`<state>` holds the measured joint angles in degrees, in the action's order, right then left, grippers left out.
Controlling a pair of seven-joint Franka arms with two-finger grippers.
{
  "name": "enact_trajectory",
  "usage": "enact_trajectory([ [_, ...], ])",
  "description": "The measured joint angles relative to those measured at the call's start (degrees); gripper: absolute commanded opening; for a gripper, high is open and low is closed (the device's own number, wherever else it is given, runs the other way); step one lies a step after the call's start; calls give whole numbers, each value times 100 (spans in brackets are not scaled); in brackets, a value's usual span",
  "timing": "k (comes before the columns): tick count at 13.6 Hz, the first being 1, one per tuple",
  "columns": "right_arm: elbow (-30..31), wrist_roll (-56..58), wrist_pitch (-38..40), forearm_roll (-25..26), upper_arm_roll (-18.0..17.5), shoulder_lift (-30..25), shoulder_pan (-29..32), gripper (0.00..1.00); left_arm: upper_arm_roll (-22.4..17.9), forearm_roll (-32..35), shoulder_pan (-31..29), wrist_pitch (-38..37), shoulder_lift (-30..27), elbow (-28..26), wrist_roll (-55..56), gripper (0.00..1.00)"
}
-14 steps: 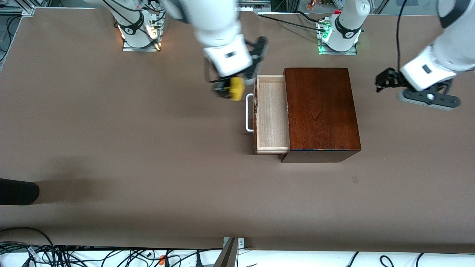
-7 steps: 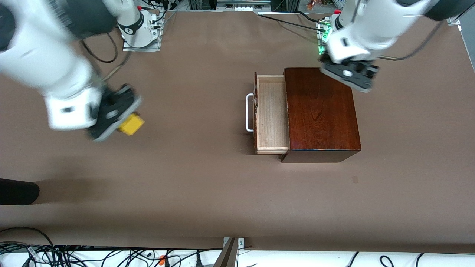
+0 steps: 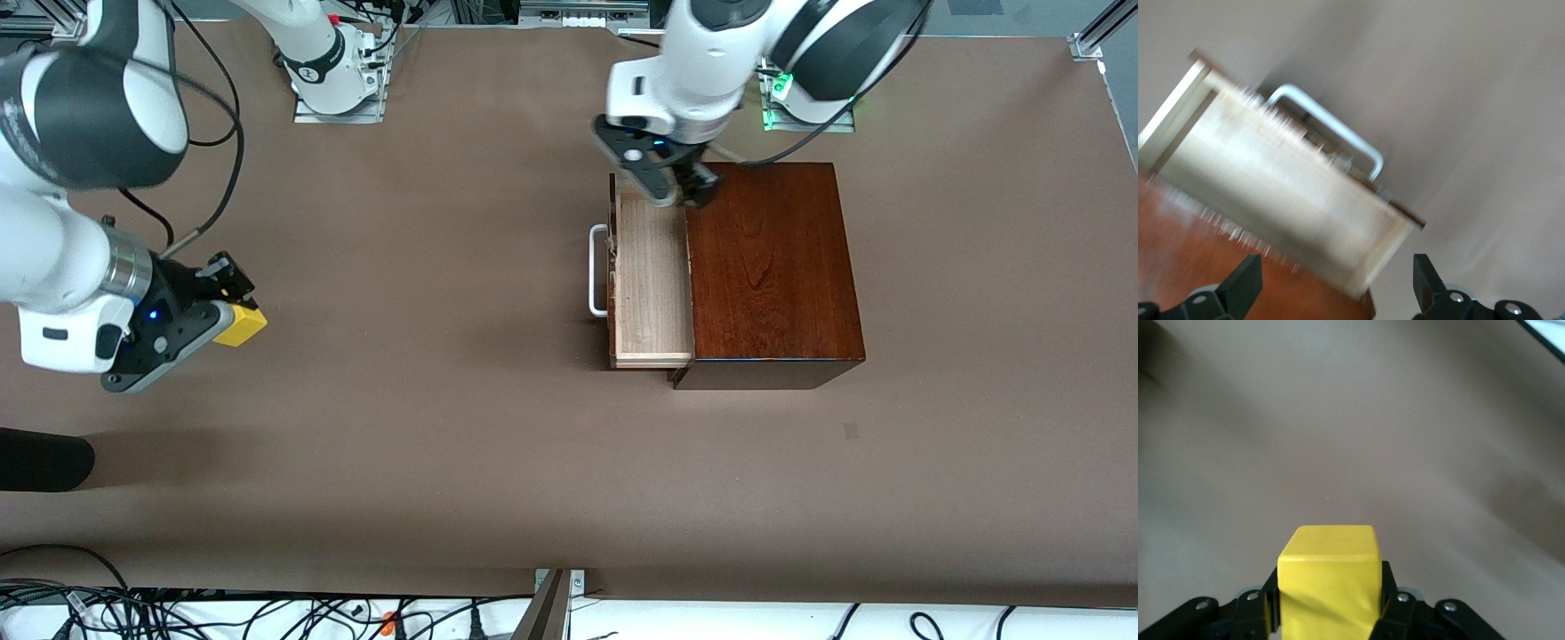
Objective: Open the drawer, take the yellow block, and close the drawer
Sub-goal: 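Set the cube down with the right gripper while the left gripper pushes the drawer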
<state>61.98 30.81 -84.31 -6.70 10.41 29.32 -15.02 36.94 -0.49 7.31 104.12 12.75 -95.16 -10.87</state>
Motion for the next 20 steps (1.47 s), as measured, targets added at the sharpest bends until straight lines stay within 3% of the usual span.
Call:
enact_trajectory([
  [4,1003,-423,-937,-12,71,-104,-7,0,41,92,501,1253,781,22,-1447,100],
  [8,1579,-1057,-1181,-18,71,-357,-41,0,44,1179,880,1947,1366,28,-2437,100],
  [13,2257,-1756,-1460,-21,71,-512,-51,0,-14,1852,829,2079,1990,35,-3013,100],
  [17,3614,-2129,-2677,-20,48,-815,-70,0,-94,1881,791,2068,2200,11,-3198,100],
  [20,4466,-2549,-3855,176,-219,-862,-74,0,-81,1881,607,2041,2212,-35,-3532,100],
])
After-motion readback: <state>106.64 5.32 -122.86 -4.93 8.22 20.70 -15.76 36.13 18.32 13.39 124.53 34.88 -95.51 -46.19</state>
